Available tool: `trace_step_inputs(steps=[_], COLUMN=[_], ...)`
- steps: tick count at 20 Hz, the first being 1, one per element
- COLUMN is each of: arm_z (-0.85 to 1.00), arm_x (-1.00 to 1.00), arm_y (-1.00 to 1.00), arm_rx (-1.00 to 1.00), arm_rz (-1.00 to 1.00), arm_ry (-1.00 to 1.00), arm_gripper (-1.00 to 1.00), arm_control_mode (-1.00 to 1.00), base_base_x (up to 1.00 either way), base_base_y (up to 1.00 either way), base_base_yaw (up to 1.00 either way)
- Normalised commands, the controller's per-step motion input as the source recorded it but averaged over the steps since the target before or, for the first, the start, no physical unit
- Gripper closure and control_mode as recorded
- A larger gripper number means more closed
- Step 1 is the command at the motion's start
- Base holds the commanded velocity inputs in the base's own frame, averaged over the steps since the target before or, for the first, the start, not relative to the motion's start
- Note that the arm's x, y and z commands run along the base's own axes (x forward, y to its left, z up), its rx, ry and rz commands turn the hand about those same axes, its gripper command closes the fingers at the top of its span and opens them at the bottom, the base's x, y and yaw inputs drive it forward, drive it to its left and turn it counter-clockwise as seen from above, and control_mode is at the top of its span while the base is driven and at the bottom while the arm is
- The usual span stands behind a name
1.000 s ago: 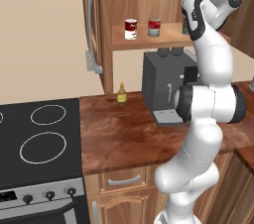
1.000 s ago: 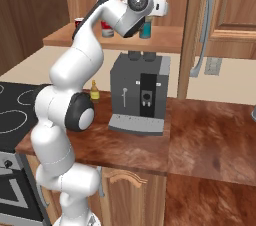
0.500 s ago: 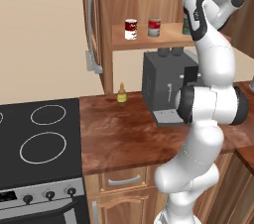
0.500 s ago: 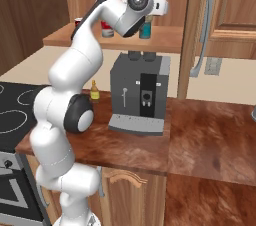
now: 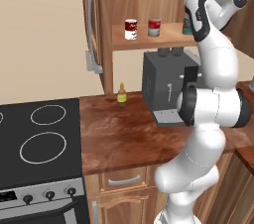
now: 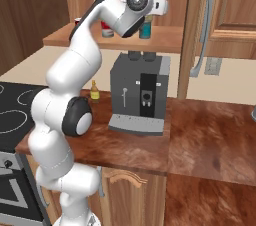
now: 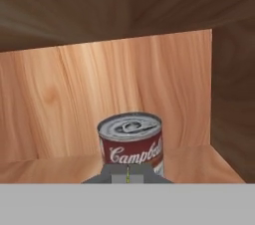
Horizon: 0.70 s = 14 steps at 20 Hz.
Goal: Stack two cans on top of the other two cans in the cabinet.
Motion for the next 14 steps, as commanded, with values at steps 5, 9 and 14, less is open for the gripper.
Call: trace_step_inputs(steps=[5,9,14], arm_z=[0.03,0.0,0.0], arm_x=[-0.29,-0.53,-0.52], arm_y=[0.04,0.12,0.27], arm_rx=[0.0,0.0,0.0], arm_rz=[0.0,0.0,0.0], arm_ry=[0.0,0.0,0.0], arm_gripper=[1.0,1.0,1.0], arm_control_mode=[-1.0,-1.0,-1.0], base_base_x=[0.0,0.0,0.0], base_base_y=[0.0,0.0,0.0], base_base_yaw=[0.0,0.0,0.0])
